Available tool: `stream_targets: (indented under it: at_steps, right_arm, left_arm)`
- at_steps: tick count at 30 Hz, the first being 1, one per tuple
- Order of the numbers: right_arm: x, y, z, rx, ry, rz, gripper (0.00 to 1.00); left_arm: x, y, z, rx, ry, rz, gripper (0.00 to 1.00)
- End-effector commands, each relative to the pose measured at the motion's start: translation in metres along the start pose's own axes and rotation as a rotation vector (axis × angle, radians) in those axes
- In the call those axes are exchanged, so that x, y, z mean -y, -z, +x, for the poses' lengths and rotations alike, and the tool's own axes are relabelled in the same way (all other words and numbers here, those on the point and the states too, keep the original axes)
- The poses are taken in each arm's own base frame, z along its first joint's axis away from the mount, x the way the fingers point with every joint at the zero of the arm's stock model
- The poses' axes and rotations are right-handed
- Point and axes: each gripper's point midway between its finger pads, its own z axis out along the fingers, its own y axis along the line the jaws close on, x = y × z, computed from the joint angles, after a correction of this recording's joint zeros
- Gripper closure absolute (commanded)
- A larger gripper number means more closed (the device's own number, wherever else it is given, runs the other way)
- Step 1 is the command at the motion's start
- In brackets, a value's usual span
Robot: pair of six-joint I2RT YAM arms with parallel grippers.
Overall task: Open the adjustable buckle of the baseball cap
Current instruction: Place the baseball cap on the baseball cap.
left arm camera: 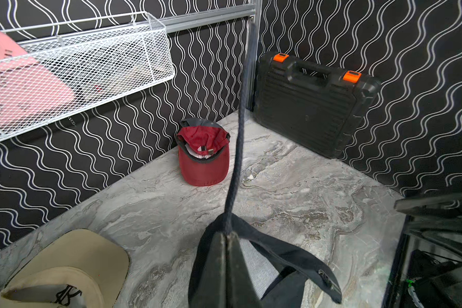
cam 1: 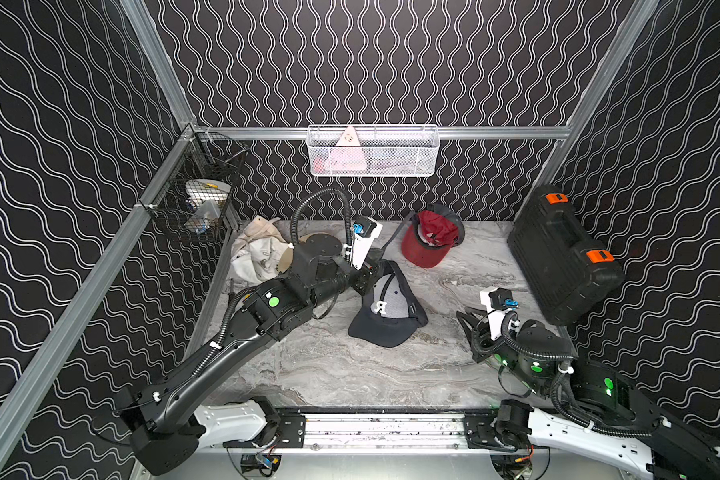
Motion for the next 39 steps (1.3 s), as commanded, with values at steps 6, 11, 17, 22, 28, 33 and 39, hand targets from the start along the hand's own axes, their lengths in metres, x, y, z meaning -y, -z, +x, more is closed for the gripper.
stream_targets:
  at_steps: [6, 11, 17, 22, 28, 33, 39]
  right_arm:
    - [0.013, -0.003, 0.017, -0.026, -0.008, 0.068, 0.72]
    - [0.013, -0.003, 0.018, -0.027, -0.01, 0.067, 0.71]
    - [0.012, -0.004, 0.022, -0.043, -0.007, 0.062, 0.71]
    - [0.014, -0.001, 0.023, -0.041, -0.018, 0.06, 0.71]
    - [0.017, 0.002, 0.022, -0.023, -0.032, 0.061, 0.71]
    - [0.016, 0.001, 0.022, -0.032, -0.032, 0.063, 0.71]
    - [0.02, 0.003, 0.021, -0.021, -0.039, 0.076, 0.7]
  left_arm:
    - [-0.039, -0.015, -0.006, 0.012, 0.04, -0.067, 1.0]
    - [-0.094, -0.016, -0.011, 0.015, 0.059, -0.188, 1.0]
    - [-0.202, -0.012, 0.009, -0.035, 0.184, -0.447, 1.0]
    - [-0.278, 0.021, 0.039, -0.056, 0.336, -0.733, 0.86]
    - [-0.264, 0.034, 0.023, 0.082, 0.38, -0.696, 0.01]
    - [-0.196, -0.017, 0.016, -0.01, 0.219, -0.524, 0.01]
    - [-0.127, -0.074, 0.037, -0.076, 0.189, -0.235, 0.01]
